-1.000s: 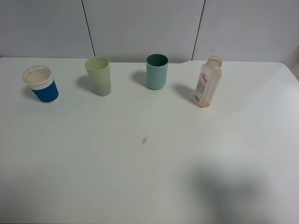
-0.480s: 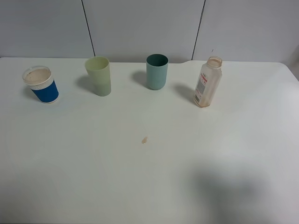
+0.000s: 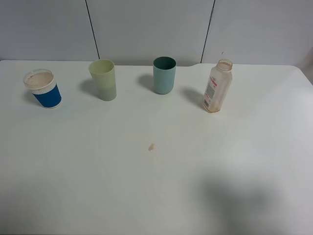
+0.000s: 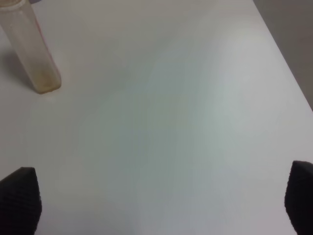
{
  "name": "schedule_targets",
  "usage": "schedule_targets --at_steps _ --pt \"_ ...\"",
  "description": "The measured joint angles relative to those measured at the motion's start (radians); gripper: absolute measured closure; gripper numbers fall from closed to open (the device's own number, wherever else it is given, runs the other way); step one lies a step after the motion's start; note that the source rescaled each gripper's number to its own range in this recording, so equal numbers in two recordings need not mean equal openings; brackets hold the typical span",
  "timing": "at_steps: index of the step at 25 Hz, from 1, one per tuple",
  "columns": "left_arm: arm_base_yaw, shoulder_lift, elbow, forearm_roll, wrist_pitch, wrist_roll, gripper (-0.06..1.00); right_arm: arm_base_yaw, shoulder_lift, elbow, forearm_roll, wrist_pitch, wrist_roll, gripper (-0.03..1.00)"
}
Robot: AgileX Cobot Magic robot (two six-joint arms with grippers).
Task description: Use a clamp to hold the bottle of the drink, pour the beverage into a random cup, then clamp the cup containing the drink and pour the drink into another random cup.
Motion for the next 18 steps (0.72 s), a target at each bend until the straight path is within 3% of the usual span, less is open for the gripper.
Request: schedule_targets --at_steps 9,13,18 --pt "0.000 0.000 0.006 -0.029 -0.022 0.036 -0.05 0.000 0.000 0.000 0.000 0.000 0.000 -0.03" --pt "0.000 0.000 0.042 -0.059 -0.096 0.059 -0.05 0.000 0.000 0.000 0.000 0.000 0.000 -0.03" --pt "0.000 -0.001 0.048 -0.096 -0.114 0.103 -0.05 0.000 0.000 0.000 0.000 0.000 0.000 -0.03"
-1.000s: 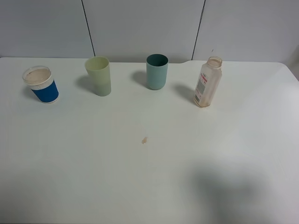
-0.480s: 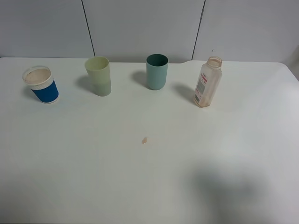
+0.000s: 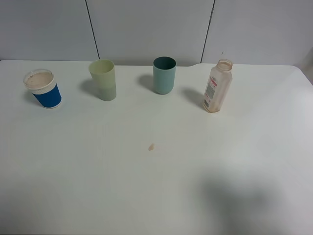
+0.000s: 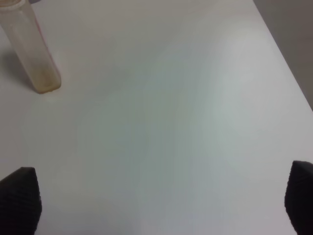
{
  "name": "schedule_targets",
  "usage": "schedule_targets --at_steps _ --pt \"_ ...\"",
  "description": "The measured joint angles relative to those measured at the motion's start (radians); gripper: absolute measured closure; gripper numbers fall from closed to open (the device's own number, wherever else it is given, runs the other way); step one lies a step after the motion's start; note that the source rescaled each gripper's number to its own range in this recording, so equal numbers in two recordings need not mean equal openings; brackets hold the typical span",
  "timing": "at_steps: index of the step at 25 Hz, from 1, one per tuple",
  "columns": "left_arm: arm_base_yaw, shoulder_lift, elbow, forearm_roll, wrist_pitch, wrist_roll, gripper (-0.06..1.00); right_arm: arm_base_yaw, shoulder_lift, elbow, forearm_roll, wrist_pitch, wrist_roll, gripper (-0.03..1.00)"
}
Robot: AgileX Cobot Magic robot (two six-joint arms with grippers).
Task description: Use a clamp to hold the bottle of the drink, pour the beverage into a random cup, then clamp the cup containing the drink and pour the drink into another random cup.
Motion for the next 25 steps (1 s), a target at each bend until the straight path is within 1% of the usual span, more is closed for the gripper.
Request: schedule_targets --at_steps 7,25 --pt "0.000 0.000 0.001 -0.053 -0.005 0.071 -0.05 0.000 0.000 0.000 0.000 0.000 0.000 -0.03" --pt "0.000 0.000 0.001 -0.064 -0.005 0.081 -0.05 0.000 0.000 0.000 0.000 0.000 0.000 -0.03"
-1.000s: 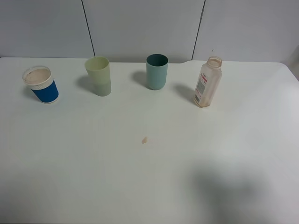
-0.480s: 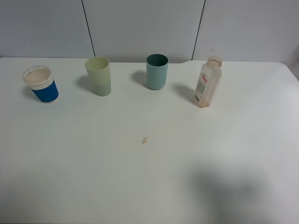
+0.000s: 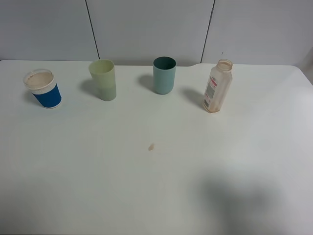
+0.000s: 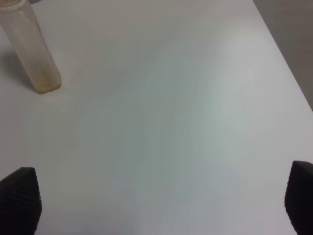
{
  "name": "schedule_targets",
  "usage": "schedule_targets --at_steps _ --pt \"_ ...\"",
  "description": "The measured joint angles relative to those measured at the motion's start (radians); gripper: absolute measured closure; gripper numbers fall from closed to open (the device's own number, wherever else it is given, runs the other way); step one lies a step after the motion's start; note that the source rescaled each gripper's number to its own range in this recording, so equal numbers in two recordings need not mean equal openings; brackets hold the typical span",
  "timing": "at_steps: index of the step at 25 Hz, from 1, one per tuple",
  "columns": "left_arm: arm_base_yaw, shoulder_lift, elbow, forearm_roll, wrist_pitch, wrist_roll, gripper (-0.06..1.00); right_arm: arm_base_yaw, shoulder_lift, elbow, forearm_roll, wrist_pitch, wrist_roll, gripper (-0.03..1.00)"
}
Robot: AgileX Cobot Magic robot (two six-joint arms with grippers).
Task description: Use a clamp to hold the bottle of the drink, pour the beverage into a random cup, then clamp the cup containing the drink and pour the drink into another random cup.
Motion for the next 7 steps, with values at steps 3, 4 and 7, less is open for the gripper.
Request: schedule_targets --at_steps 3,4,7 --pt "0.000 0.000 0.000 0.000 0.000 0.000 -0.05 0.000 0.000 0.000 0.000 0.000 0.000 -0.03" --pt "0.000 0.000 0.000 0.000 0.000 0.000 -0.05 0.000 0.000 0.000 0.000 0.000 0.000 -0.03" --pt "0.000 0.000 0.000 0.000 0.000 0.000 -0.05 0.000 0.000 0.000 0.000 0.000 0.000 -0.03"
